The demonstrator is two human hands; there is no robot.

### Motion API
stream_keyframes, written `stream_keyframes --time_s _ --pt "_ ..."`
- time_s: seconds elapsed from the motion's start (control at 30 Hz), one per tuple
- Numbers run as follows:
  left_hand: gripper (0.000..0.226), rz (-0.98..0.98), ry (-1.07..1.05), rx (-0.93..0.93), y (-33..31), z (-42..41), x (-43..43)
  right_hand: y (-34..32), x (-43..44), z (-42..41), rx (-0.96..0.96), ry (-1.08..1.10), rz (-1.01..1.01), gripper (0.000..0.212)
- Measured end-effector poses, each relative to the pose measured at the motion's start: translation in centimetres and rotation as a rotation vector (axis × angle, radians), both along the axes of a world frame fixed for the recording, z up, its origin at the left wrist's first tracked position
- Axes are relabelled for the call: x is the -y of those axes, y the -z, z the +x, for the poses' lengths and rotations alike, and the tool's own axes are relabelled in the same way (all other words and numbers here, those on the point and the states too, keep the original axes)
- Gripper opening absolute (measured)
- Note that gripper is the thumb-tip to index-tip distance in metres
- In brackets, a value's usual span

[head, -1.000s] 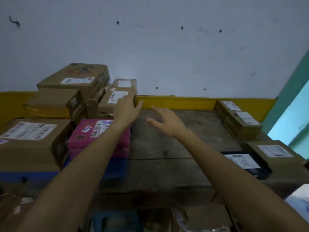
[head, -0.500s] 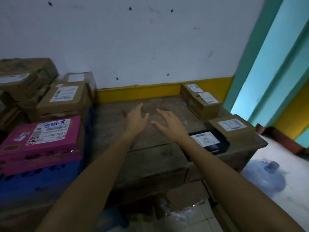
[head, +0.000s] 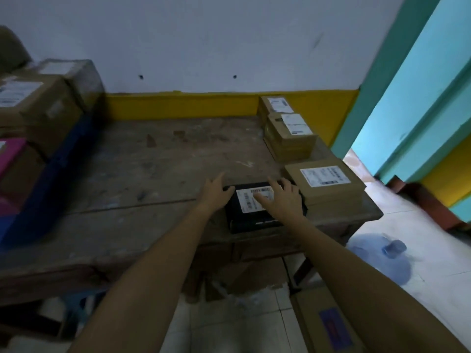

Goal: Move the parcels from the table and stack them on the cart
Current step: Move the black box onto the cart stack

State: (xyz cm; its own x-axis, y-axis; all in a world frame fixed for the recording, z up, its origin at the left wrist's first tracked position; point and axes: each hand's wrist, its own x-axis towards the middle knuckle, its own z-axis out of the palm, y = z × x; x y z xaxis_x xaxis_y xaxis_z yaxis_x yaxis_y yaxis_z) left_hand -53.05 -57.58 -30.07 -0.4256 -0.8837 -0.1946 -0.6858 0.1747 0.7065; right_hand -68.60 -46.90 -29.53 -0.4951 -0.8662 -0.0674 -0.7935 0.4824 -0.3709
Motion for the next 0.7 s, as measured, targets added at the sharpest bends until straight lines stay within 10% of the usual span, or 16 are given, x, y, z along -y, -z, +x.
stream_keyframes --time_s 0.7 --pt "0.076 0.075 -0.068 0.137 4.0 0.1 -0.8 2.6 -1.2 -0.3 0.174 0.053 0.069 0.085"
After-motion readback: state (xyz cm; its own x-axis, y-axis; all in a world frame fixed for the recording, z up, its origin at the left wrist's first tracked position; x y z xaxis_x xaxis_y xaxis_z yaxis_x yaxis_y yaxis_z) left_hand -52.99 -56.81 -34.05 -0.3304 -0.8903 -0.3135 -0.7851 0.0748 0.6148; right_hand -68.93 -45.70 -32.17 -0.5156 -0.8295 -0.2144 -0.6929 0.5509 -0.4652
